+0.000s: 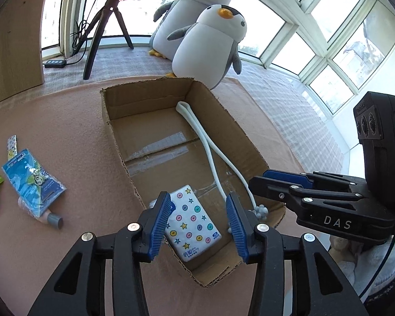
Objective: Organize objects
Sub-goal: 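Lower the massager into the cardboard box and open both grippers, then grasp the small white lotion bottle with the right gripper and lift, then grasp the purple rubber band with the left gripper while the right gripper holds the bottle, then carry bottle and rubber band into the box and open both grippers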
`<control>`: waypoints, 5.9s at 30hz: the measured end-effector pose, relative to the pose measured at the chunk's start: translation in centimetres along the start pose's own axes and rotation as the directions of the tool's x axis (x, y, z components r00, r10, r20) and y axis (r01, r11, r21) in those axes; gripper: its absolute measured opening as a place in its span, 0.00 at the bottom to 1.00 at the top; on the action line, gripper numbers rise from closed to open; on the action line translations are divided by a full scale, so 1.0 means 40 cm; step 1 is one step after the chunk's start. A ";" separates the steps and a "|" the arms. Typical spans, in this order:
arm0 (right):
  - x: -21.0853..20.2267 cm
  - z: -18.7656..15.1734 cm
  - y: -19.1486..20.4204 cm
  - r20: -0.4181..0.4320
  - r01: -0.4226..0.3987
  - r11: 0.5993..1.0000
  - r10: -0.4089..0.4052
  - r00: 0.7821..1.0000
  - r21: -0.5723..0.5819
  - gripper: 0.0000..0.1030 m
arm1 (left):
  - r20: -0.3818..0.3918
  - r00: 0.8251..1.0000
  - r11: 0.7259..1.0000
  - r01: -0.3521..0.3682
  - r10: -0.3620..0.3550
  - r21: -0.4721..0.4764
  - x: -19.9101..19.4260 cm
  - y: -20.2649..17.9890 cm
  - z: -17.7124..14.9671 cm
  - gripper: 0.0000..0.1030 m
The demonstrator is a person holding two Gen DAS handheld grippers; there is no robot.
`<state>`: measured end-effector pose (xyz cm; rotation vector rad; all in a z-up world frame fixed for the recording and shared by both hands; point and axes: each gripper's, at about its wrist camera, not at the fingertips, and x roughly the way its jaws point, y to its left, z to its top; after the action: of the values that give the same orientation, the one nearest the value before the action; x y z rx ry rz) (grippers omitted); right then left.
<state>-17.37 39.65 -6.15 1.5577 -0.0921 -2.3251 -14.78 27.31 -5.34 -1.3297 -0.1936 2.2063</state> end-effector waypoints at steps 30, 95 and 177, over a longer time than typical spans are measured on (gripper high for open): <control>0.151 -0.044 0.426 -0.118 -0.185 0.973 0.169 0.979 -0.138 0.46 | -0.010 0.974 0.933 -0.218 0.225 -0.286 -0.309 0.542 -0.242 0.46; 0.359 -0.090 0.643 -0.145 -0.064 0.930 0.012 0.989 -0.361 0.18 | -0.127 0.920 0.913 -0.386 0.371 -0.134 -0.252 0.756 -0.186 0.03; 0.052 -0.015 0.161 0.089 0.005 1.000 -0.006 0.996 0.016 0.48 | 0.072 0.996 0.998 -0.058 0.061 -0.037 -0.153 0.189 0.066 0.44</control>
<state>-15.98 33.01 -6.70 1.4626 -0.1281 -2.4034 -17.73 18.18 -2.23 -1.2905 -0.2236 2.3133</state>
